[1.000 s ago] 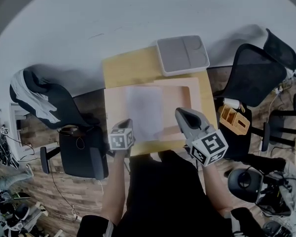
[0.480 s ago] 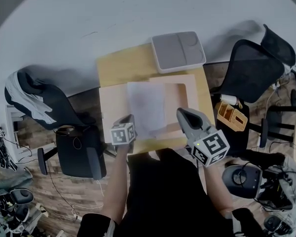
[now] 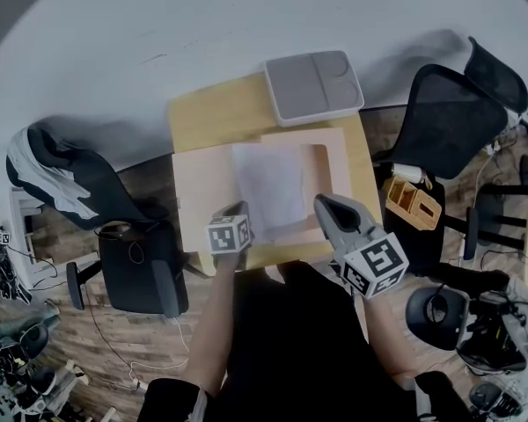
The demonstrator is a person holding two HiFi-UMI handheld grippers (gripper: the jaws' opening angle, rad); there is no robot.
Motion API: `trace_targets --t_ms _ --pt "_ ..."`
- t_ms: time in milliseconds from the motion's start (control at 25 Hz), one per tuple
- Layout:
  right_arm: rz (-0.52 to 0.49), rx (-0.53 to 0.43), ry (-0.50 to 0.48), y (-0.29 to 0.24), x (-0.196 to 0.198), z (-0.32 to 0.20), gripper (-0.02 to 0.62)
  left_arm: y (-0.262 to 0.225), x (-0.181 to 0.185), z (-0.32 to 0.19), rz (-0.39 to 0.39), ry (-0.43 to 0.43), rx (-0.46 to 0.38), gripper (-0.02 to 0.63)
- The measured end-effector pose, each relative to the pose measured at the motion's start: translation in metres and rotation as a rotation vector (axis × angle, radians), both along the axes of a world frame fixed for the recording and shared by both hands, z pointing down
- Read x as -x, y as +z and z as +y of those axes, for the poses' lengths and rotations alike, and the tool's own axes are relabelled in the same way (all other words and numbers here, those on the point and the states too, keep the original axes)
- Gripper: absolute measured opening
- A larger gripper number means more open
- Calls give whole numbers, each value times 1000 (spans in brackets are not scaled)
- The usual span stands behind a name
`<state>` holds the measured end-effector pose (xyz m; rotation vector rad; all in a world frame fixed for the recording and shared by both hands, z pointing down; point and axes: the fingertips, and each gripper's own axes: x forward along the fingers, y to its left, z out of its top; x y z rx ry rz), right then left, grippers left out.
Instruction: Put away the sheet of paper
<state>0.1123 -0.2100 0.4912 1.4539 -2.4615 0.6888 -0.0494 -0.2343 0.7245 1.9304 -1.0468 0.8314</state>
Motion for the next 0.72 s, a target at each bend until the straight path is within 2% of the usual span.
trace_targets --t_ms 720 --pt "-9 16 28 7 -36 17 0 10 -76 10 19 79 38 9"
